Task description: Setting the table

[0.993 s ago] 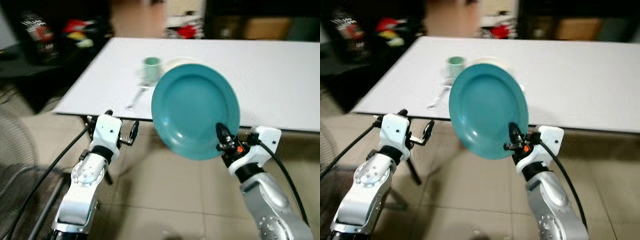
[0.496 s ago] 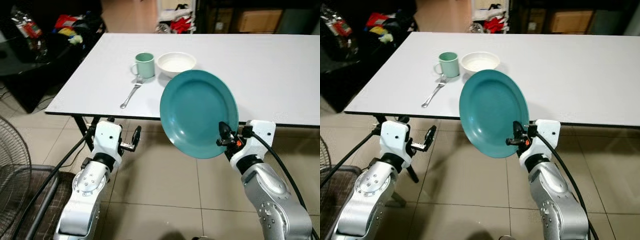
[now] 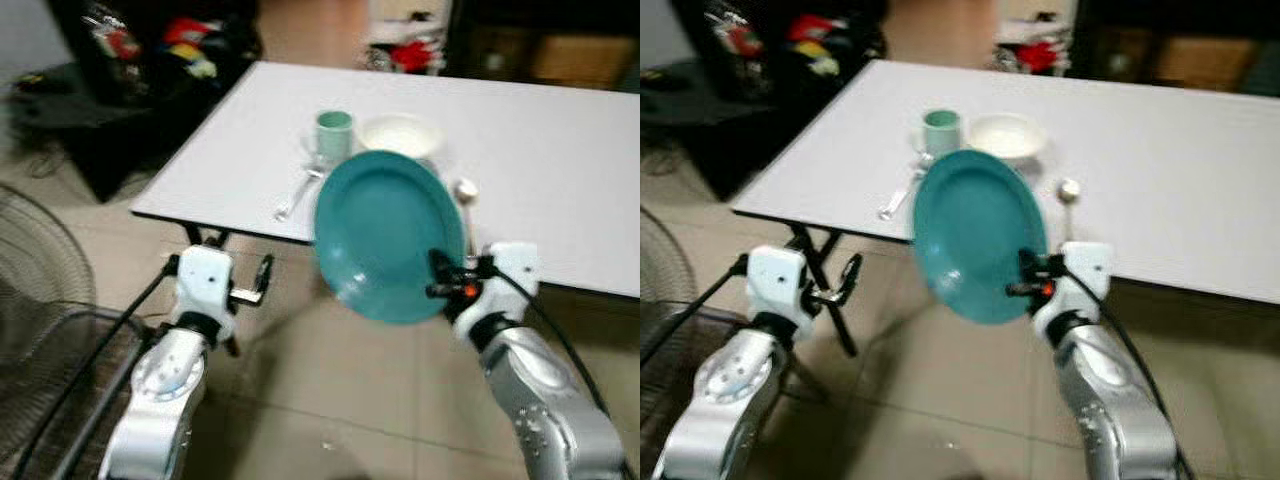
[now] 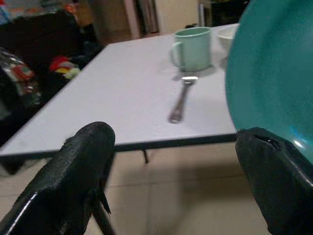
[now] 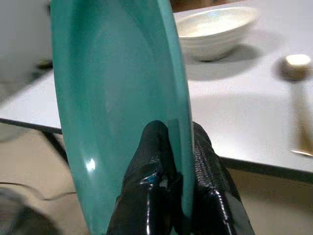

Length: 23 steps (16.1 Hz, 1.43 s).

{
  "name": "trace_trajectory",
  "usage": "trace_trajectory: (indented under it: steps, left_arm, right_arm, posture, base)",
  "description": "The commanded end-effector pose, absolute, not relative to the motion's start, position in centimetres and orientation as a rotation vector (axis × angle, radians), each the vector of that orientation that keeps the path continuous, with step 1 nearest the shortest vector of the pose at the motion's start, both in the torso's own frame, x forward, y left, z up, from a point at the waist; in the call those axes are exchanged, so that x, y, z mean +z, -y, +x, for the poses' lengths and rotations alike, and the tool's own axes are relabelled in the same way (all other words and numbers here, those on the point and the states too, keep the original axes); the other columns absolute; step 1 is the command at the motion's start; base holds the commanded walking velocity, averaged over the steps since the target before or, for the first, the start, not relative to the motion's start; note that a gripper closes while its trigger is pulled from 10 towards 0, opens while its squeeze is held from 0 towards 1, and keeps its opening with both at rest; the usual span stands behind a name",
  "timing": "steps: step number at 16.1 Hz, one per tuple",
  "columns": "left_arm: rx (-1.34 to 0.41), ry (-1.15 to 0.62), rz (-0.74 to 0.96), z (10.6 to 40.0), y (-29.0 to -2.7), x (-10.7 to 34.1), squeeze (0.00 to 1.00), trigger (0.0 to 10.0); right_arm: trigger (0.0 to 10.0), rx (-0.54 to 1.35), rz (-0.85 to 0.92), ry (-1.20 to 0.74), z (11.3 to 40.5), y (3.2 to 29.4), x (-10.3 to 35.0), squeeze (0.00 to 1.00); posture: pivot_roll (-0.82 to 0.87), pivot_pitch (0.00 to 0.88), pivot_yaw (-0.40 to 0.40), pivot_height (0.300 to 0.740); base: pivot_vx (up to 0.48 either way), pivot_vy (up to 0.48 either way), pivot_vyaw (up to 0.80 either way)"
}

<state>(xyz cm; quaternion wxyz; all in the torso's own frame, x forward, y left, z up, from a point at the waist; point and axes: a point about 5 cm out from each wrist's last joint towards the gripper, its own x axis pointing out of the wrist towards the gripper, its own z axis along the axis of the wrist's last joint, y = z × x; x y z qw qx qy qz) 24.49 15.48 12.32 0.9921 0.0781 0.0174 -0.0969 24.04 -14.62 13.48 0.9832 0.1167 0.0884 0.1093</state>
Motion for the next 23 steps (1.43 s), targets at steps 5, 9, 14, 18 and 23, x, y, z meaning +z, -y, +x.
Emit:
trace_trajectory:
  steps: [5,9,14,18,23]
  left_arm:
    - [-0.212,-0.013,0.146,25.2,-15.1,12.9,0.0,10.0]
    - [-0.218,-0.014,0.149,25.3,-15.1,12.9,0.0,10.0]
    - [-0.226,-0.005,0.143,25.5,-15.2,13.1,0.0,10.0]
    - [-0.22,0.003,0.147,25.8,-15.4,13.3,0.0,10.0]
    - [-0.229,0.007,0.145,25.9,-15.3,13.3,0.0,10.0]
  right_arm:
    - [10.0,0.253,0.266,-0.145,24.1,14.7,14.6,0.0]
    - [10.0,0.27,0.284,-0.144,23.9,14.8,14.7,0.0]
    - [10.0,0.303,0.287,-0.132,23.9,14.3,15.0,0.0]
    - [10.0,0.322,0.277,-0.13,24.2,14.0,14.9,0.0]
    - [10.0,0.326,0.278,-0.135,24.0,13.9,14.8,0.0]
  posture:
    - [-0.06,0.0,0.058,0.74]
    - [-0.06,0.0,0.06,0.74]
    - [-0.06,0.0,0.061,0.74]
    - [-0.05,0.0,0.057,0.74]
    - [-0.05,0.0,0.063,0.74]
  base:
    - [0.308,0.0,0.0]
    - [0.314,0.0,0.0]
    - [0.323,0.0,0.0]
    - [0.337,0.0,0.0]
    - [0.337,0.0,0.0]
